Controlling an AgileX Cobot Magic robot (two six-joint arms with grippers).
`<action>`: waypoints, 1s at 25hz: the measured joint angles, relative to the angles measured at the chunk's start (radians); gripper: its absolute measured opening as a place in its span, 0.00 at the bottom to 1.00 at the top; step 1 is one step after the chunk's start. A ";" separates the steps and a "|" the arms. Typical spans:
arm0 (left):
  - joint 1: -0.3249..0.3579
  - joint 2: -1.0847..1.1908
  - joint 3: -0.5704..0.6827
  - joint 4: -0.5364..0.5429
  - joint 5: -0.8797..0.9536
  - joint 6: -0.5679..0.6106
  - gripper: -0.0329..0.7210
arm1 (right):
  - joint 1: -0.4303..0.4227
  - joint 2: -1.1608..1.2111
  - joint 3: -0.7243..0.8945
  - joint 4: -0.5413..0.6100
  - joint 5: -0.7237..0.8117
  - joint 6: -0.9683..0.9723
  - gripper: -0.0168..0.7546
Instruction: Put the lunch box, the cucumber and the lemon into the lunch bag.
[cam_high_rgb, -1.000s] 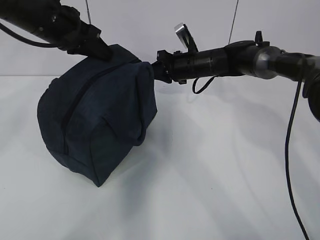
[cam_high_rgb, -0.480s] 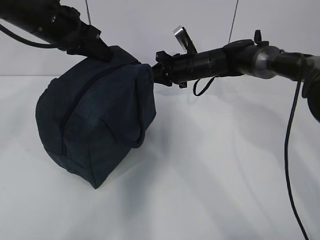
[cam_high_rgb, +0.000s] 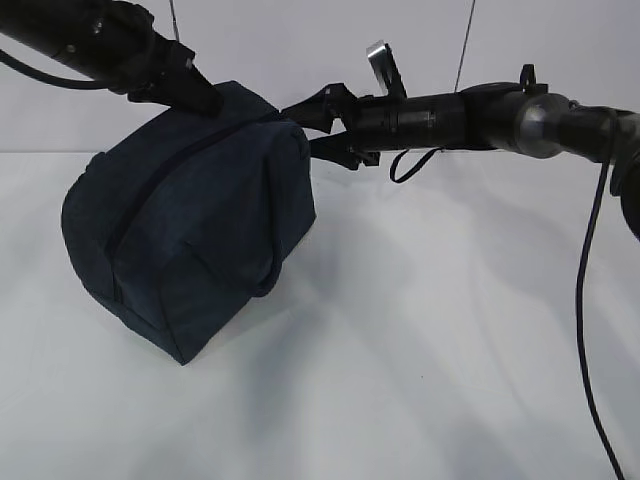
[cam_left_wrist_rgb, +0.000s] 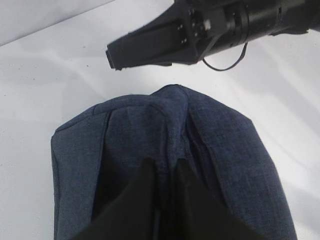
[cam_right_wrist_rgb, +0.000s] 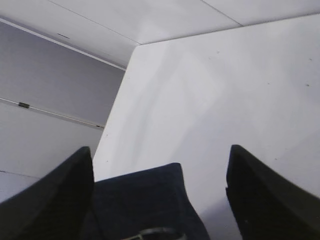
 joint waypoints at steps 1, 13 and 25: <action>0.000 0.000 0.000 0.000 0.002 0.000 0.09 | -0.002 0.000 -0.011 0.007 0.013 -0.003 0.85; 0.000 0.000 0.000 0.075 0.004 -0.077 0.09 | -0.030 0.000 -0.193 -0.041 0.227 0.025 0.78; 0.000 0.076 -0.002 -0.014 -0.034 -0.081 0.10 | -0.030 -0.021 -0.318 -0.177 0.249 0.109 0.77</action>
